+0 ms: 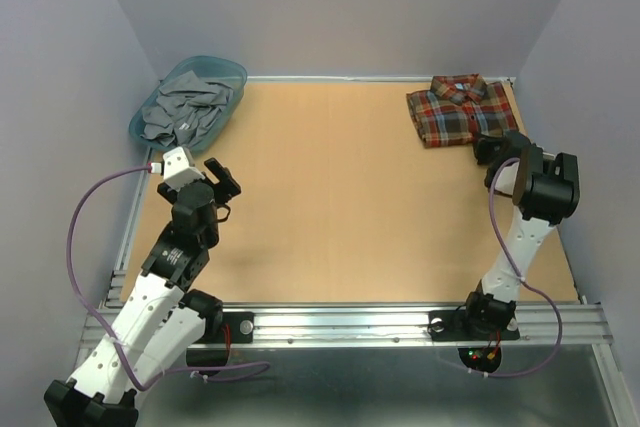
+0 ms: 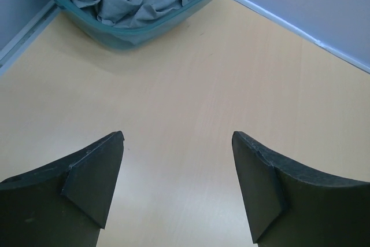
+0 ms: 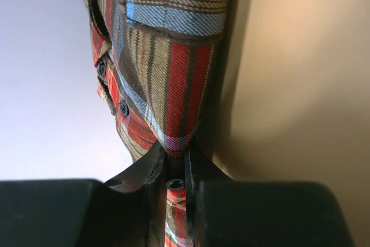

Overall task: Fold and stack the long sleeve shirts
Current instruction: Neatly place the folded shirt to the corner

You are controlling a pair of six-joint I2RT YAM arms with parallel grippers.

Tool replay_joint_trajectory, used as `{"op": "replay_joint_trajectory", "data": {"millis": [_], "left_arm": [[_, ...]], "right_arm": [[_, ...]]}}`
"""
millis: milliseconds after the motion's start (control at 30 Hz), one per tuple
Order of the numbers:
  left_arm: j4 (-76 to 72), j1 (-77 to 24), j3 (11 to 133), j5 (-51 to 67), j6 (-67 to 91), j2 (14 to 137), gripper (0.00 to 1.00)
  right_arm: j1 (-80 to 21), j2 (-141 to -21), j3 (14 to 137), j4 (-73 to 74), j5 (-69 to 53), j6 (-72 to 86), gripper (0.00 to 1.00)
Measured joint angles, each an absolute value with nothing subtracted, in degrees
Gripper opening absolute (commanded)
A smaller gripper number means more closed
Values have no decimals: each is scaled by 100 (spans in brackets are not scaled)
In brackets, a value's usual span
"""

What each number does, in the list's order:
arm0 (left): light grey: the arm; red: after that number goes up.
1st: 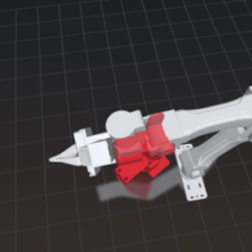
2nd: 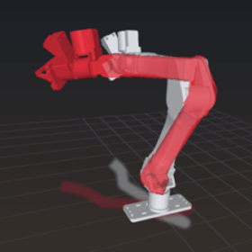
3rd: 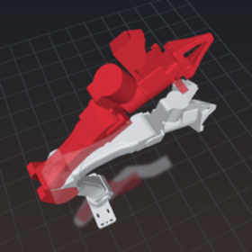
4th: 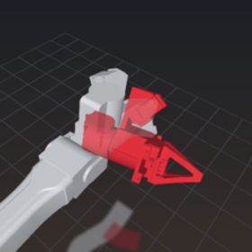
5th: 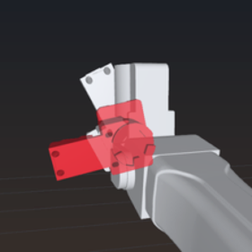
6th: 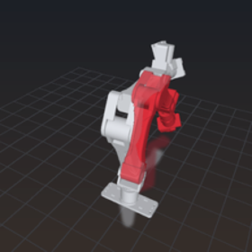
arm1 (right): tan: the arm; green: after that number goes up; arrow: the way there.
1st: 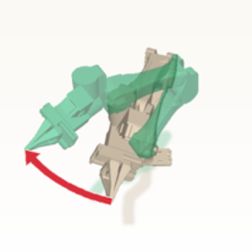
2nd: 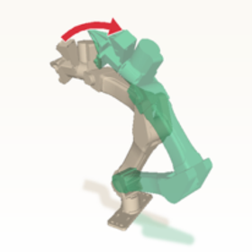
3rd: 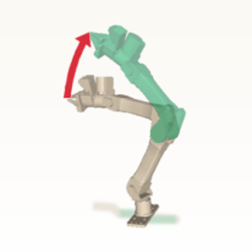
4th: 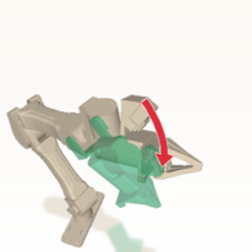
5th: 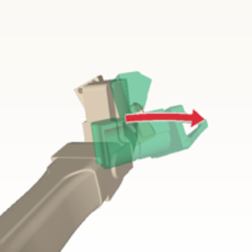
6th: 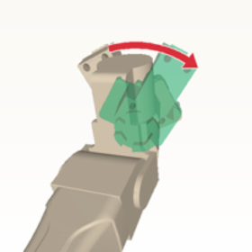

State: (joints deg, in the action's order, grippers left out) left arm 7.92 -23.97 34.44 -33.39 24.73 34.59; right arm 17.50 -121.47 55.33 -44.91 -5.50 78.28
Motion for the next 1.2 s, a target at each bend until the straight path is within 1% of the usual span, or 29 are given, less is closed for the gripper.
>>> {"op": "replay_joint_trajectory", "data": {"millis": [267,333,367,400,467,500,567,600,667,700,767,800,867,967,1167,1200], "left_arm": [[797,-2397,3437,-3492,2493,3503,88],[799,-2397,3435,-3511,2497,3520,88],[799,-2397,3435,-3522,2497,3522,88],[799,-2397,3435,-3529,2499,3522,88],[801,-2397,3435,-3551,2512,3522,88],[799,-2397,3435,-3557,2515,3522,88],[801,-2397,3435,-3568,2523,3509,88],[801,-2397,3435,-3570,2532,3503,88],[805,-2397,3435,-3568,2541,3472,88],[808,-2397,3435,-3564,2547,3450,88],[862,-2397,3435,-3548,2565,3356,88],[886,-2397,3435,-3533,2571,3297,88],[1004,-2397,3437,-3457,2598,3107,89],[1326,-2399,3529,-3404,2622,2842,90],[2108,-2399,4239,-3433,2582,2379,92],[2191,-2399,4379,-3468,2569,2222,93]], "right_arm": [[2154,-12905,6735,-4261,-904,7734,0],[2250,-13058,7118,-4032,-1015,7640,5],[2281,-13111,7251,-3966,-1044,7607,11],[2309,-13166,7391,-3874,-1076,7561,27],[2364,-13220,7542,-3743,-1140,7481,45],[2390,-13225,7564,-3704,-1190,7465,60],[2412,-13225,7570,-3684,-1278,7456,70],[2432,-13211,7581,-3745,-1330,7419,77],[2440,-13080,7564,-3669,-1406,7360,82],[2445,-12958,7435,-3664,-1472,7279,87],[2445,-12641,7050,-3557,-1555,7148,90],[2451,-12416,6851,-3489,-1573,7091,93],[2467,-11747,6300,-3168,-1608,6823,94],[2495,-10866,5940,-2488,-1573,6401,95],[2515,-7948,5843,-115,-961,4827,97],[2515,-7491,5852,235,-827,4525,100]]}}
